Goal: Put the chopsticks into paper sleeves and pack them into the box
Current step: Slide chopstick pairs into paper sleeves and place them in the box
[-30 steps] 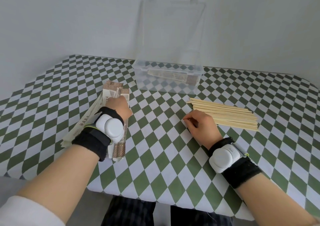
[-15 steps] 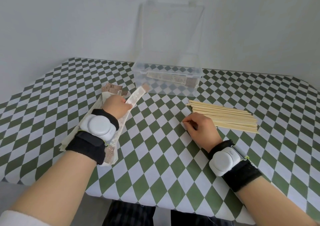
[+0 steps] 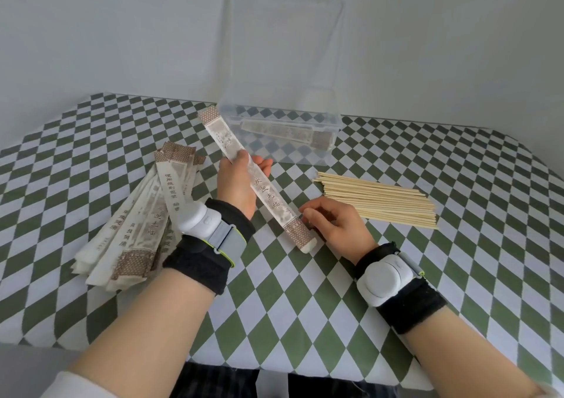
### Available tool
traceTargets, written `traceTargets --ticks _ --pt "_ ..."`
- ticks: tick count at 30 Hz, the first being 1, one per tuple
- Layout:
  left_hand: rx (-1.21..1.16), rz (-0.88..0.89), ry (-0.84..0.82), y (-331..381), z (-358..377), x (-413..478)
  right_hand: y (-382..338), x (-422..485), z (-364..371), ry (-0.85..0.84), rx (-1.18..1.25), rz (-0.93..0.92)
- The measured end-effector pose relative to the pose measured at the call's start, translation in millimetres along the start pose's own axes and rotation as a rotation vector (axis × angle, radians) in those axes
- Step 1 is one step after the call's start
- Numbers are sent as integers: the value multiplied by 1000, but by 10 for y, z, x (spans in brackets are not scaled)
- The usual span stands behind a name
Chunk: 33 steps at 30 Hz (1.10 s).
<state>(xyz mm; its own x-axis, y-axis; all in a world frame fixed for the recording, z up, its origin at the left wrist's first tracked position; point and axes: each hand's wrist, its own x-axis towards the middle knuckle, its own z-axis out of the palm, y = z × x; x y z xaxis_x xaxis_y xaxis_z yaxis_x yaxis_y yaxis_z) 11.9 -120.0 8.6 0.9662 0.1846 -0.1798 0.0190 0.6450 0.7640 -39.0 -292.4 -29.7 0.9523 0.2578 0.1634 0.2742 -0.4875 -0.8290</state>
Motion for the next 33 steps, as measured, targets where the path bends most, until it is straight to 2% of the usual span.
traceTargets --ticks 5,8,13,19,24,26,30,33 --pt "-130 -105 -26 -251 -37 -37 19 -11 0 -67 -19 8" --pt "-207 -182 -120 -274 -78 -52 31 10 -4 -12 3 20" --pt "-24 -338 -290 -418 -5 -143 78 60 -35 181 106 70" --pt "-92 -470 -327 -409 13 -111 63 61 -32 207 139 33" --pt "-39 -516 -358 -461 32 -132 38 53 -36 247 163 11" --pt "-89 -484 -309 -441 8 -88 35 48 -107 271 83 -2" --pt "-252 -390 -110 -401 -79 44 173 20 -453 253 -477 14" --pt "-338 -346 -30 -408 -115 88 272 -75 -618 171 -681 103"
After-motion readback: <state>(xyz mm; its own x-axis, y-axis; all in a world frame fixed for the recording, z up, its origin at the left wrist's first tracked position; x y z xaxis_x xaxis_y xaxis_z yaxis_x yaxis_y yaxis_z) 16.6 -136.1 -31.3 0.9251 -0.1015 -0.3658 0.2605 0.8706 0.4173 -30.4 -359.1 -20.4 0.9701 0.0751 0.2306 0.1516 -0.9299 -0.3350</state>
